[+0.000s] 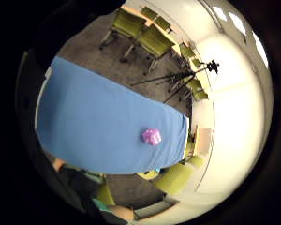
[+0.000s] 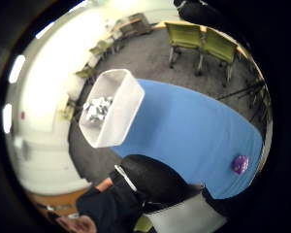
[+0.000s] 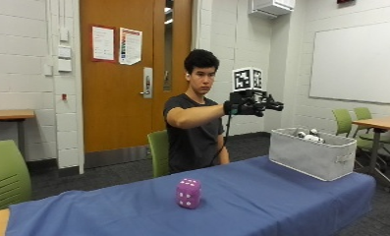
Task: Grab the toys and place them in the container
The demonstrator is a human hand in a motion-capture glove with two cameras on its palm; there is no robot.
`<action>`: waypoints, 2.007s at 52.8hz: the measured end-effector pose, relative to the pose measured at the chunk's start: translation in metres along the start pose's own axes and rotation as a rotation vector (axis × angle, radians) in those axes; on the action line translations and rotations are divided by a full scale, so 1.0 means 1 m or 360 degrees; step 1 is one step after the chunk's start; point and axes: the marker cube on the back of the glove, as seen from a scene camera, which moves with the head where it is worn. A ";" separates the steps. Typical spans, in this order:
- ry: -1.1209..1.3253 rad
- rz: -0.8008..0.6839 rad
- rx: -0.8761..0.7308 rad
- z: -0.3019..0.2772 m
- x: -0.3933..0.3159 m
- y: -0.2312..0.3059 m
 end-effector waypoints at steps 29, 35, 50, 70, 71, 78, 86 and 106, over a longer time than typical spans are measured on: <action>-0.0155 0.0615 -0.0334 0.155 0.220 0.127; -0.0169 0.0642 -0.0431 0.198 0.224 0.135; -0.0114 0.0694 -0.0557 0.248 0.238 0.155; -0.0229 0.0812 -0.0520 0.267 0.263 0.195; -0.0231 0.0816 -0.0513 0.267 0.262 0.195; -0.0219 0.0815 -0.0486 0.265 0.260 0.192; -0.0187 0.0808 -0.0371 0.261 0.258 0.190; -0.0126 0.0691 -0.0309 0.239 0.247 0.176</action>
